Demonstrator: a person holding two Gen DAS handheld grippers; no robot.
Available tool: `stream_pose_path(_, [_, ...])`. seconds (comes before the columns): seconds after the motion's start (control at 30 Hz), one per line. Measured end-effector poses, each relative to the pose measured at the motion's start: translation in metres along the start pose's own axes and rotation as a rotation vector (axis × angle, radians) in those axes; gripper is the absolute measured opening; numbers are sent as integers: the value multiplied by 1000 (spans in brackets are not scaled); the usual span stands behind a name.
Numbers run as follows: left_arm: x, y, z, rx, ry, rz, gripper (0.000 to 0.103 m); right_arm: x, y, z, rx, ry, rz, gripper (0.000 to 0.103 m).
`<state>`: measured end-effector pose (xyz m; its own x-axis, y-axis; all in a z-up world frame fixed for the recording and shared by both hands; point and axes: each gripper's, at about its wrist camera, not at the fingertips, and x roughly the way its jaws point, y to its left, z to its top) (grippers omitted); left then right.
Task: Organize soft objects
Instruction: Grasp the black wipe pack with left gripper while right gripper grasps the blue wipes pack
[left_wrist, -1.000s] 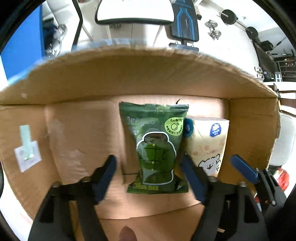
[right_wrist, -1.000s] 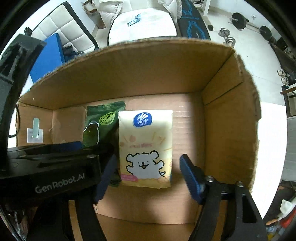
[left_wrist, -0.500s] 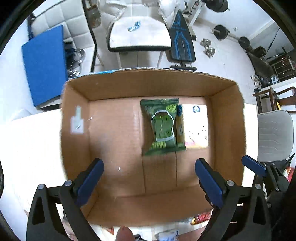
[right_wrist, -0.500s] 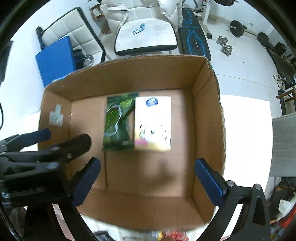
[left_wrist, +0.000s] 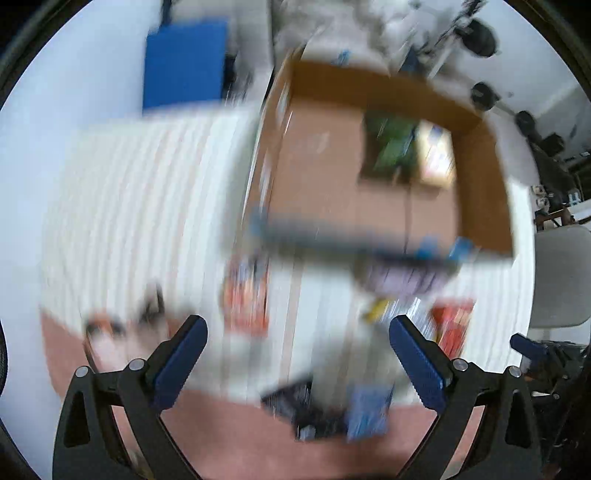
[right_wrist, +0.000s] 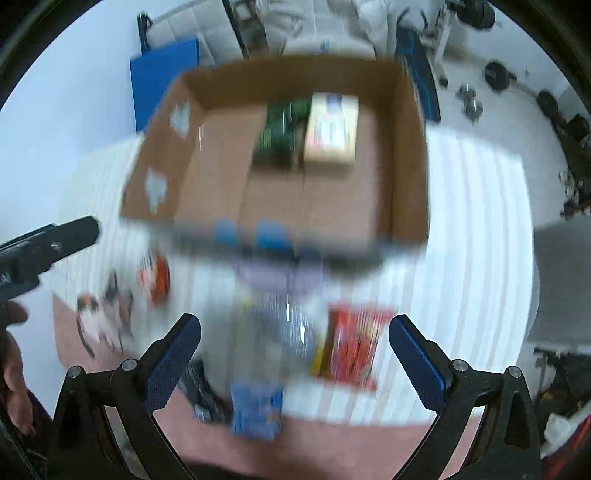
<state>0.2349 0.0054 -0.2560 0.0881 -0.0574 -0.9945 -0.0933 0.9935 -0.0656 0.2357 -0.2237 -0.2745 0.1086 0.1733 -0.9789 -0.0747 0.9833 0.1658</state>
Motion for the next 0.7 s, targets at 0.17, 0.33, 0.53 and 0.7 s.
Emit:
stream_pose_path(0.17, [87, 29, -66, -121, 267, -97, 82, 84, -1, -78, 105, 201, 140, 101])
stream_pose_path(0.33, [130, 32, -91, -154, 369, -113, 79, 134, 13, -110, 160, 252, 194, 90])
stream_pose_path(0.53, [149, 28, -104, -177, 412, -134, 79, 157, 23, -120, 137, 266, 113, 53])
stream_pose_path(0.7, [167, 11, -110, -175, 443, -143, 79, 140, 5, -127, 125, 250, 33, 49])
